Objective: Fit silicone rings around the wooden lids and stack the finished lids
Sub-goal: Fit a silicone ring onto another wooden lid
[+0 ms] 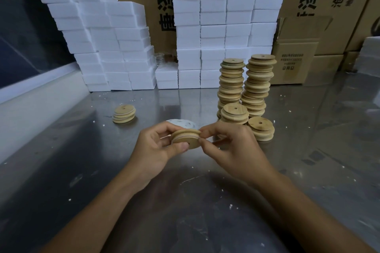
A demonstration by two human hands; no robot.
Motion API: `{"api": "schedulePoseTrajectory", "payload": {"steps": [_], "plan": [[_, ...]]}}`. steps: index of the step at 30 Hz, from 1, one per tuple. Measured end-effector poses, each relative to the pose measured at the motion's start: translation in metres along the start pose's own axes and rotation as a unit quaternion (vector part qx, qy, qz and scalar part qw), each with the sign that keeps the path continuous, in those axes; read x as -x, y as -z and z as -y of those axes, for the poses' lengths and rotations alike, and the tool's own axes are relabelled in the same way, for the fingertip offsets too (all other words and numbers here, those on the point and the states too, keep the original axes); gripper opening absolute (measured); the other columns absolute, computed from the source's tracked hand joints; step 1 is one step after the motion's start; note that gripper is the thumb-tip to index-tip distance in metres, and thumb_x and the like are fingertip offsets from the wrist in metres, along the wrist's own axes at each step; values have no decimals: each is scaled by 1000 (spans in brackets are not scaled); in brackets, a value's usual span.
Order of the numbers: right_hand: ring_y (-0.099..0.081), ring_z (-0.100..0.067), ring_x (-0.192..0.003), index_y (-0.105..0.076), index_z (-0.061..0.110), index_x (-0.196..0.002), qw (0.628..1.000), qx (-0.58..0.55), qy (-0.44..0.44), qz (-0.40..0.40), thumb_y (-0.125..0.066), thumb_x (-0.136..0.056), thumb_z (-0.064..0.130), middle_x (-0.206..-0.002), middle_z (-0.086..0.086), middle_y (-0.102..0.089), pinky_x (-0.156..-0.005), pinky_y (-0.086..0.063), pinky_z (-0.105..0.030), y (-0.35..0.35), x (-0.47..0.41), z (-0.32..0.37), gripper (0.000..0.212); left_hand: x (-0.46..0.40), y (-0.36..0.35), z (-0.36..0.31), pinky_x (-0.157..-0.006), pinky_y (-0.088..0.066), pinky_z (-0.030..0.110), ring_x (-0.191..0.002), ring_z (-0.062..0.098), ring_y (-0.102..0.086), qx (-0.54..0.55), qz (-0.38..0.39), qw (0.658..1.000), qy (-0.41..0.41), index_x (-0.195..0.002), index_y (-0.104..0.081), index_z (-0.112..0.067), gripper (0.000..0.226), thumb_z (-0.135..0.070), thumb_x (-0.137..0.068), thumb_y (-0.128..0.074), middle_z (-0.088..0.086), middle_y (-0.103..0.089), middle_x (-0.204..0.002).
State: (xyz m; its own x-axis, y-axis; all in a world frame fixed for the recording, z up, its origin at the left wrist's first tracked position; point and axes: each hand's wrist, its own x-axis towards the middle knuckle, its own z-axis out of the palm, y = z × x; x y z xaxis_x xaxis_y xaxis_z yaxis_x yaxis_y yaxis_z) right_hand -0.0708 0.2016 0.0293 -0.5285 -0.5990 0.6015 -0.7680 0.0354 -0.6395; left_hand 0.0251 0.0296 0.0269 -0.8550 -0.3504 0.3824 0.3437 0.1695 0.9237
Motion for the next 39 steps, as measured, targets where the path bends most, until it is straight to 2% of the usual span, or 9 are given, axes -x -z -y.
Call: {"api": "schedulePoseTrajectory", "payload": {"steps": [6,10,13,16,20,24,30,33,39], "plan": [[-69,-4,-74,-74,13,-88,990,-107,-86,-29,-74,-86,9,-79,6,-73,-64,-55,-23,-3,-1,0,5,-2,-3,-3,-74,-59,43,-93,34,-71,164,-20,984,72,-81,-70,-13,18,-5,-65,-75,14,-71,-98],[-69,-6,-71,-75,9,-85,981,-143,-127,-36,-74,-86,7,-79,2,-74,-66,-59,-40,-9,0,3,3,-3,-4,-3,-72,-59,43,-96,37,-70,220,-34,967,120,-93,-62,-2,27,-4,-67,-70,20,-69,-105],[-67,-10,-71,-73,4,-83,971,-183,-153,-34,-72,-87,5,-79,-6,-73,-59,-59,-31,-12,-1,3,4,-3,-5,-2,-69,-59,40,-94,37,-71,209,-37,967,144,-101,-58,0,34,-6,-70,-69,22,-70,-108],[-68,-14,-72,-72,6,-81,961,-202,-184,-37,-68,-87,5,-76,-8,-73,-58,-55,-22,-14,-1,3,7,-2,-8,-2,-65,-59,38,-86,35,-73,112,-68,982,135,-106,-58,-8,41,-19,-70,-73,17,-73,-100],[-70,-13,-72,-71,9,-80,950,-220,-218,-51,-66,-88,9,-72,-5,-73,-56,-53,-20,-15,-2,2,10,0,-10,-2,-58,-59,38,-73,30,-74,21,-105,990,95,-95,-56,-14,38,-30,-67,-77,9,-74,-87],[-67,-11,-65,-69,8,-80,945,-229,-221,-72,-65,-90,9,-67,-1,-69,-53,-53,-22,-13,-3,2,11,0,-11,-2,-54,-60,38,-63,32,-72,-34,-109,989,93,-89,-53,-9,22,-19,-84,-72,11,-74,-80],[-69,-13,-66,-69,9,-88,937,-259,-210,-102,-70,-89,10,-75,-1,-72,-55,-56,-26,-12,-3,5,2,0,-12,-10,-58,-58,28,-72,33,-73,92,-82,977,173,-89,-54,2,11,-6,-90,-62,21,-74,-85],[-74,-21,-74,-67,8,-91,934,-270,-215,-93,-76,-84,10,-86,-9,-75,-55,-58,-27,-14,-2,7,12,0,-12,-10,-62,-59,28,-78,35,-74,132,-89,970,185,-90,-54,2,10,-5,-90,-61,23,-73,-87],[-72,-17,-71,-70,6,-81,912,-311,-248,-99,-75,-85,9,-78,-12,-75,-58,-56,-24,-10,-5,3,8,-3,-8,-7,-63,-59,32,-82,36,-73,144,-42,965,216,-96,-60,5,17,-11,-92,-58,24,-73,-93]]}}
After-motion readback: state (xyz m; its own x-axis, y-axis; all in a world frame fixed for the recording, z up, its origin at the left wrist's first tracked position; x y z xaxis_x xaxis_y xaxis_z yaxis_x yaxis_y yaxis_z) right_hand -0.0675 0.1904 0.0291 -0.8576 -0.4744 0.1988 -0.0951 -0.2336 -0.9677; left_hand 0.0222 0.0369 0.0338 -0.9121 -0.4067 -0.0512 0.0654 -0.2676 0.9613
